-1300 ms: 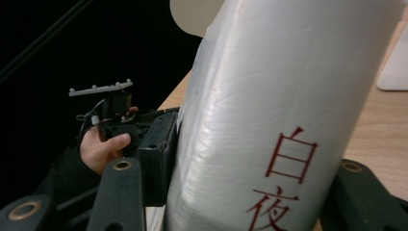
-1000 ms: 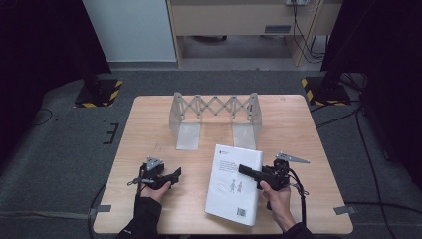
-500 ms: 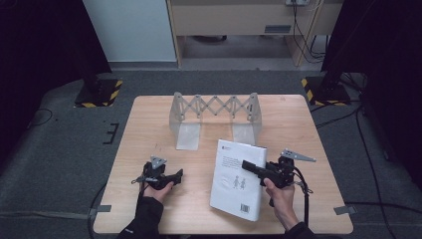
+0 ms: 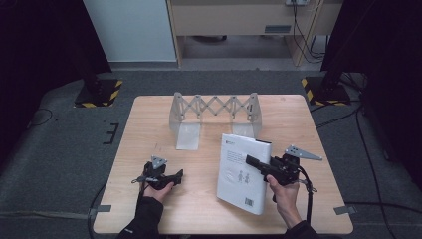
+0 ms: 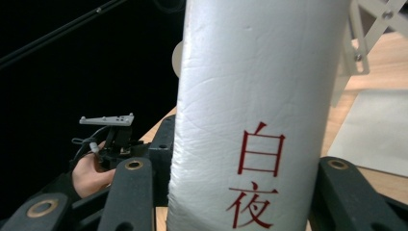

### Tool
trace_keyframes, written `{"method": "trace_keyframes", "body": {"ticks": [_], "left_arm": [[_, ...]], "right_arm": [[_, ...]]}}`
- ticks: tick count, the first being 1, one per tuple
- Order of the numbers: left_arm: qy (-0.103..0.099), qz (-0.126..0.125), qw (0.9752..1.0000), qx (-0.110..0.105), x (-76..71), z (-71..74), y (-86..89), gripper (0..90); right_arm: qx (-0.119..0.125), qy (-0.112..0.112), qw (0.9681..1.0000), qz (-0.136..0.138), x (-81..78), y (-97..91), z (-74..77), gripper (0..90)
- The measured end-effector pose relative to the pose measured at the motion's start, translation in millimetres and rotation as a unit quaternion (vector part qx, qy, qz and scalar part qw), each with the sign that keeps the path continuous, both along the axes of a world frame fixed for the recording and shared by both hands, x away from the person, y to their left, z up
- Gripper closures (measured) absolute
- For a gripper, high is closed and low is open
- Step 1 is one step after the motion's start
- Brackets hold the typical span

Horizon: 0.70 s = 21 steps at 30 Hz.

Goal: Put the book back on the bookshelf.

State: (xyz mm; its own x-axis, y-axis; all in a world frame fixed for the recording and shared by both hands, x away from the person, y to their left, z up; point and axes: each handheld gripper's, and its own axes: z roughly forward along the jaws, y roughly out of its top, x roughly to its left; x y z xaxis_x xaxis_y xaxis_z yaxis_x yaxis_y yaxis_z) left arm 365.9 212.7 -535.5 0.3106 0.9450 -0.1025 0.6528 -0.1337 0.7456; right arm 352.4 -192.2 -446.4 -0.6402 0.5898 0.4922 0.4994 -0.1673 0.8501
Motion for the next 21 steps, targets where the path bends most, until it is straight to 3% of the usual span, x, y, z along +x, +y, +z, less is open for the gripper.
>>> {"method": "trace_keyframes", "body": {"ticks": [21], "left_arm": [[0.0, -0.002, 1.0, 0.0, 0.3, 0.0, 0.4, 15.3]], "right_arm": [[-0.048, -0.039, 0.9973, -0.042, 1.6, -2.9, 19.8, 53.5]]}}
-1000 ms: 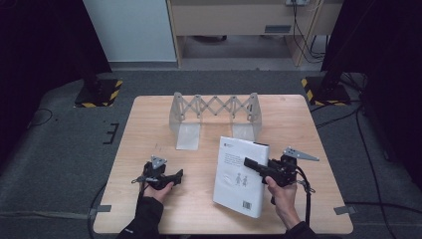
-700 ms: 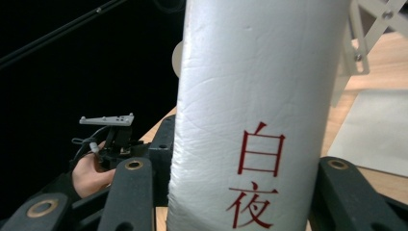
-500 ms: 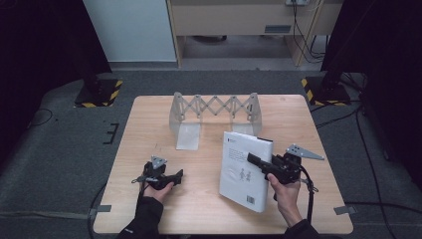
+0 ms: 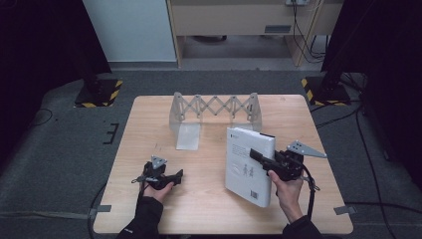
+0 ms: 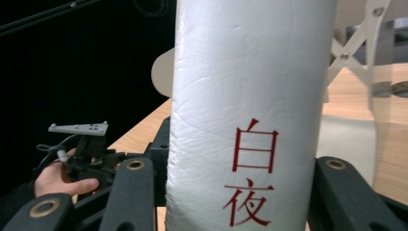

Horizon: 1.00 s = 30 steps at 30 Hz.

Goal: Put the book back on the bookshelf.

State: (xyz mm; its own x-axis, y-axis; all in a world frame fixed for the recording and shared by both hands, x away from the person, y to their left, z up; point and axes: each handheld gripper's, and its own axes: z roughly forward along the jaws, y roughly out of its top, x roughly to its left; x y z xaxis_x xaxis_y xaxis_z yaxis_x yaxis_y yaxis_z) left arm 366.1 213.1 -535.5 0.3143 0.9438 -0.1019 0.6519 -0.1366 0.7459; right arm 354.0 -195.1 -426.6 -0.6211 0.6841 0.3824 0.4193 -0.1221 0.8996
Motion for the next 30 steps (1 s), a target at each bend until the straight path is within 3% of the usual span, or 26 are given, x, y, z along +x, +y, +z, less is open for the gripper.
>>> {"method": "trace_keyframes", "body": {"ticks": [12, 30], "left_arm": [[0.0, 0.0, 1.0, 0.001, 0.0, 0.0, -0.1, 15.3], [0.0, -0.001, 1.0, -0.001, 0.1, 0.0, 0.4, 15.3]], "right_arm": [[0.004, -0.015, 0.9995, -0.028, 5.1, -7.5, 13.6, 53.5], [-0.011, -0.043, 0.9964, -0.072, 24.4, -10.6, 32.6, 53.5]]}}
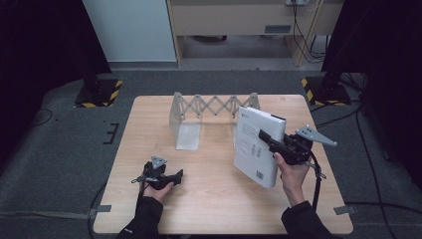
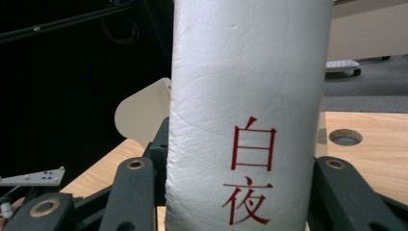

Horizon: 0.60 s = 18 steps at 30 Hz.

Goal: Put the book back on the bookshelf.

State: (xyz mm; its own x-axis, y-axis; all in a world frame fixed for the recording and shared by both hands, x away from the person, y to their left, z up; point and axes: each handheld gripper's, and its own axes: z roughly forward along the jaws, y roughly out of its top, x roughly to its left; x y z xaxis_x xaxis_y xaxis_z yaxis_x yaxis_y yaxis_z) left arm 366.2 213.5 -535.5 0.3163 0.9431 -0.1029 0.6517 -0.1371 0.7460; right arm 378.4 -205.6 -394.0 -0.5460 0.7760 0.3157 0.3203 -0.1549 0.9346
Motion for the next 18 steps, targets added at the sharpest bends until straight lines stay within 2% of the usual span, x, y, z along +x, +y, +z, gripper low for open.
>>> {"method": "trace_keyframes", "body": {"ticks": [5, 14, 18], "left_arm": [[0.0, 0.0, 1.0, -0.002, -0.1, 0.0, 0.3, 15.3], [0.0, 0.0, 1.0, 0.0, 0.0, 0.0, 0.1, 15.3], [0.0, -0.001, 1.0, 0.001, 0.0, 0.0, -0.1, 15.3]], "right_arm": [[0.006, -0.004, 0.9999, -0.008, 8.3, 0.9, 3.3, 53.5], [-0.008, -0.018, 0.9993, -0.031, 19.3, 2.7, 15.2, 53.5], [-0.016, -0.031, 0.9985, -0.042, 27.3, 6.5, 20.8, 53.5]]}}
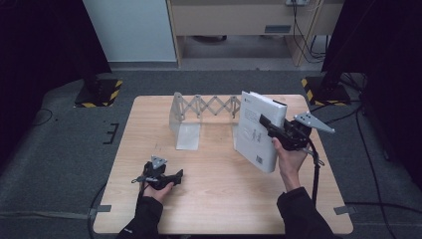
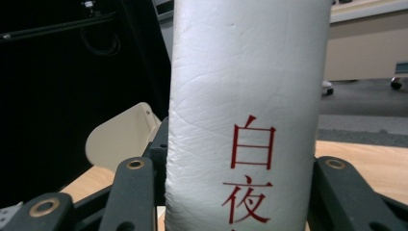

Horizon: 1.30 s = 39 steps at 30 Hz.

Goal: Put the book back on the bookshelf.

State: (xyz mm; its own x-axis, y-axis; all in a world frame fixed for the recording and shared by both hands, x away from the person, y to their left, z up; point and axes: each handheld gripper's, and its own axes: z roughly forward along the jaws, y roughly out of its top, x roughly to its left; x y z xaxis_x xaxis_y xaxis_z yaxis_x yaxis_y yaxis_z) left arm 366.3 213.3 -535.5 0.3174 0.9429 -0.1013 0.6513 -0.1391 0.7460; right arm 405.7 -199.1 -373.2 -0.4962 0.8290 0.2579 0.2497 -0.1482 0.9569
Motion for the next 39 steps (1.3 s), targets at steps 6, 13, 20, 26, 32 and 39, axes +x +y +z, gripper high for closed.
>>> {"method": "trace_keyframes", "body": {"ticks": [6, 13, 20, 26, 32, 39], "left_arm": [[0.0, 0.0, 1.0, 0.0, 0.0, 0.0, 0.0, 15.3], [0.001, -0.003, 1.0, 0.004, 0.0, 0.1, 0.1, 15.3], [0.0, -0.003, 1.0, 0.005, 0.0, 0.1, -0.1, 15.3], [0.001, -0.004, 1.0, 0.004, -0.1, 0.1, 0.1, 15.3], [0.0, -0.005, 1.0, 0.005, -0.2, 0.0, 0.0, 15.3], [0.0, -0.004, 1.0, 0.005, -0.4, 0.0, -0.5, 15.3]], "right_arm": [[0.0, 0.0, 0.9999, -0.011, 14.7, 4.5, 0.4, 53.5], [-0.019, -0.003, 0.9994, -0.031, 33.4, 8.6, -2.9, 53.5], [-0.024, -0.002, 0.9989, -0.041, 50.8, 14.7, -12.8, 53.4], [-0.035, -0.003, 0.9982, -0.048, 58.9, 25.9, -20.2, 53.4], [-0.052, -0.002, 0.9973, -0.051, 62.3, 36.4, -28.8, 53.3], [-0.066, 0.001, 0.9962, -0.056, 63.7, 39.5, -38.3, 53.3]]}}
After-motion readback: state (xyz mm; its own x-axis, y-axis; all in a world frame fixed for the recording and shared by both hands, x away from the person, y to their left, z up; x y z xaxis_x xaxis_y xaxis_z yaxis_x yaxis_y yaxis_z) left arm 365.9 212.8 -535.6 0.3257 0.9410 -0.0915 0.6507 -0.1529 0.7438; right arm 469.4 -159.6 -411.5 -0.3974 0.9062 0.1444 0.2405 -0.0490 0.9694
